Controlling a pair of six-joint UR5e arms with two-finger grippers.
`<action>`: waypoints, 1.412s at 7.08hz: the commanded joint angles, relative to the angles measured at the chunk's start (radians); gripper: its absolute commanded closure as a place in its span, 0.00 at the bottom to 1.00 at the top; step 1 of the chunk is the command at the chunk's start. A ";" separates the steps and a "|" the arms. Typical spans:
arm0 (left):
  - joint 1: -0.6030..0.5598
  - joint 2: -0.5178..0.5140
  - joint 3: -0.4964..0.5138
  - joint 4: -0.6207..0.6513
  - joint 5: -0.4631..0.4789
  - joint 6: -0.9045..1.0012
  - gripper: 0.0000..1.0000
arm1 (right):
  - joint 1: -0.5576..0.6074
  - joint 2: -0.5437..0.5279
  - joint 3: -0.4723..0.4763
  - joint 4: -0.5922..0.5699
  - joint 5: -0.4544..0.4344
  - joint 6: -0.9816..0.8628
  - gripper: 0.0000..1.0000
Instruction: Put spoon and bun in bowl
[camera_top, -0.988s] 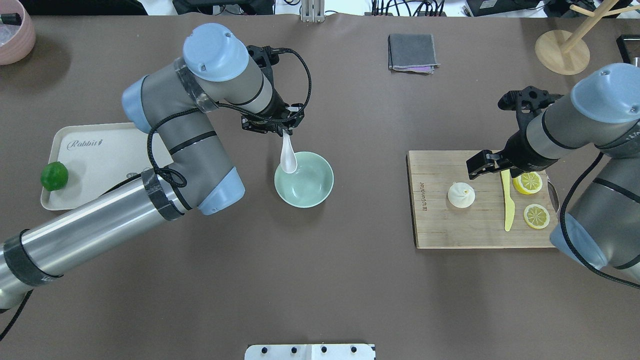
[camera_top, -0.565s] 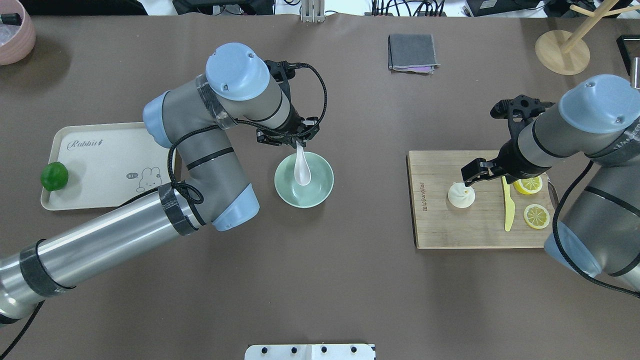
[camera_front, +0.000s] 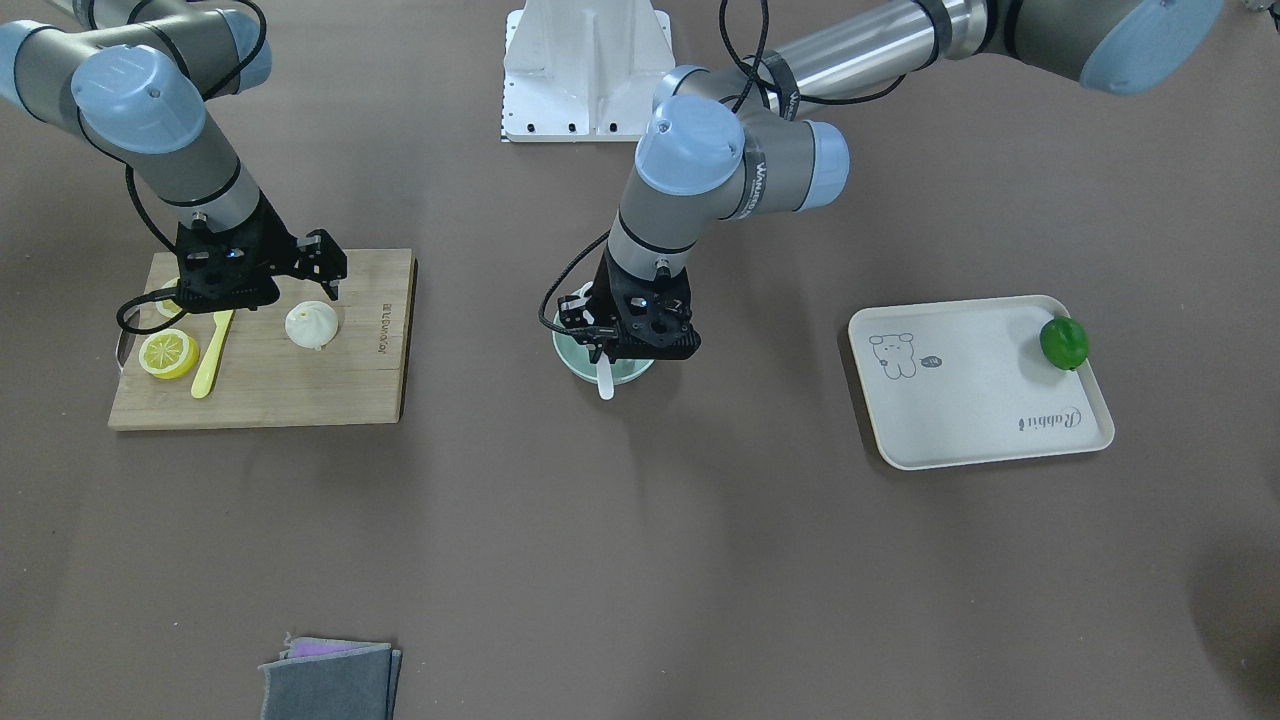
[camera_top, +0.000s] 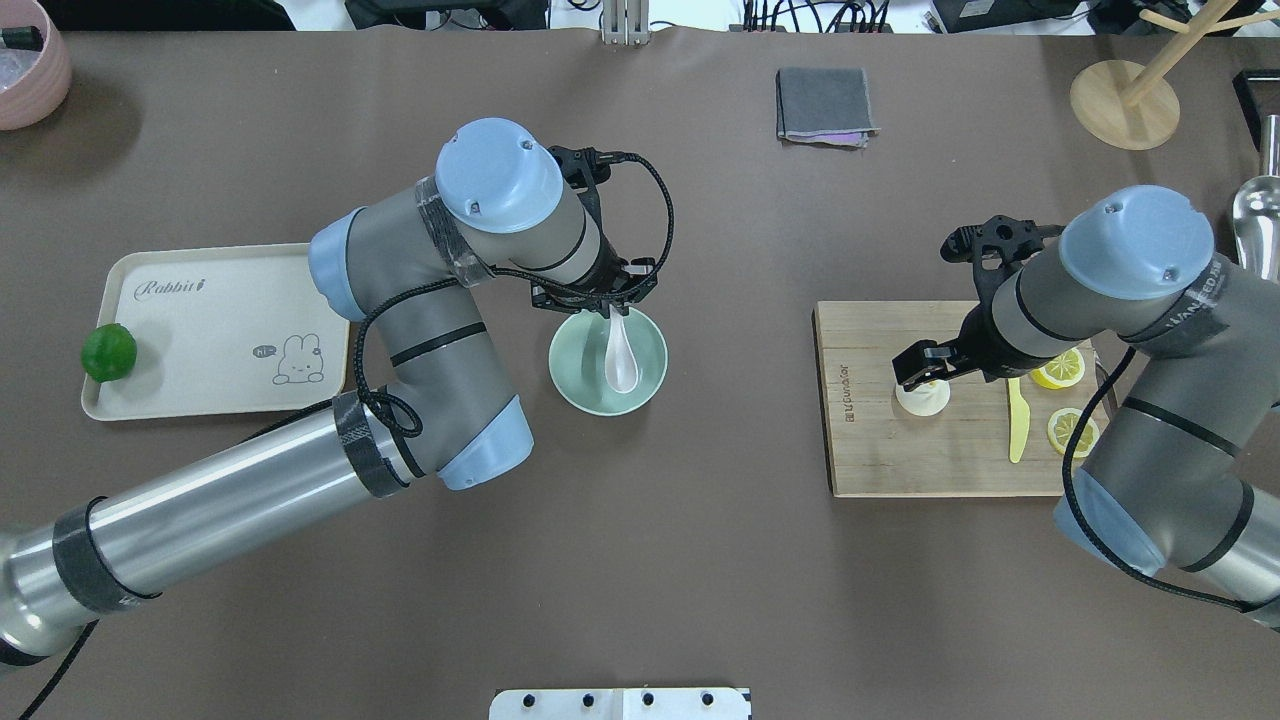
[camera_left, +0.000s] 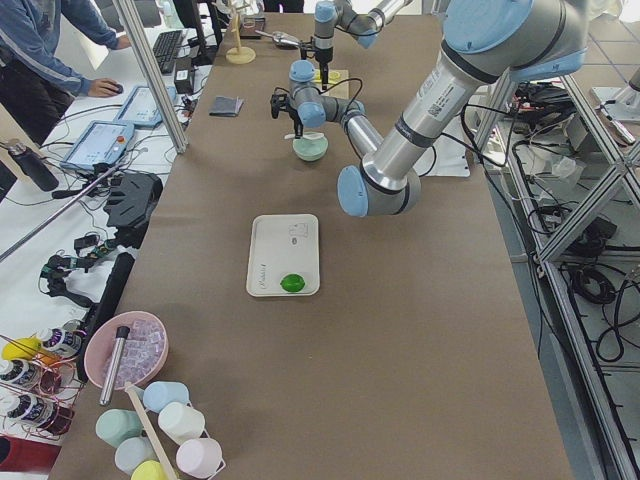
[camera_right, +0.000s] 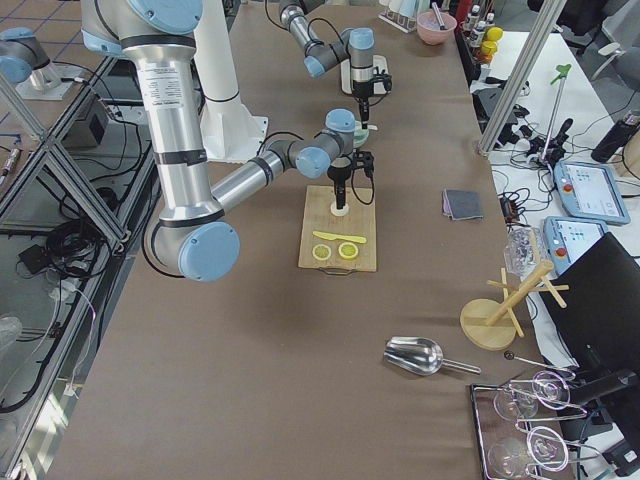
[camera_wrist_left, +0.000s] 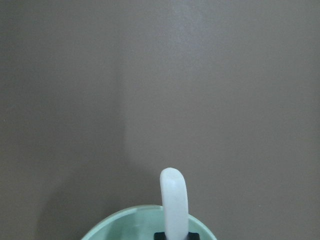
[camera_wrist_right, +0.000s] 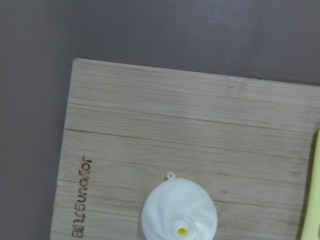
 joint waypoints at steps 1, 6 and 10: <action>0.000 0.001 0.000 0.002 0.000 0.001 1.00 | -0.008 0.017 -0.069 0.056 -0.012 -0.003 0.06; -0.009 0.004 -0.019 0.008 0.002 0.005 0.02 | -0.008 0.000 -0.082 0.104 0.005 0.002 1.00; -0.189 0.261 -0.319 0.083 -0.134 0.254 0.02 | -0.027 0.238 -0.031 -0.102 0.003 0.125 1.00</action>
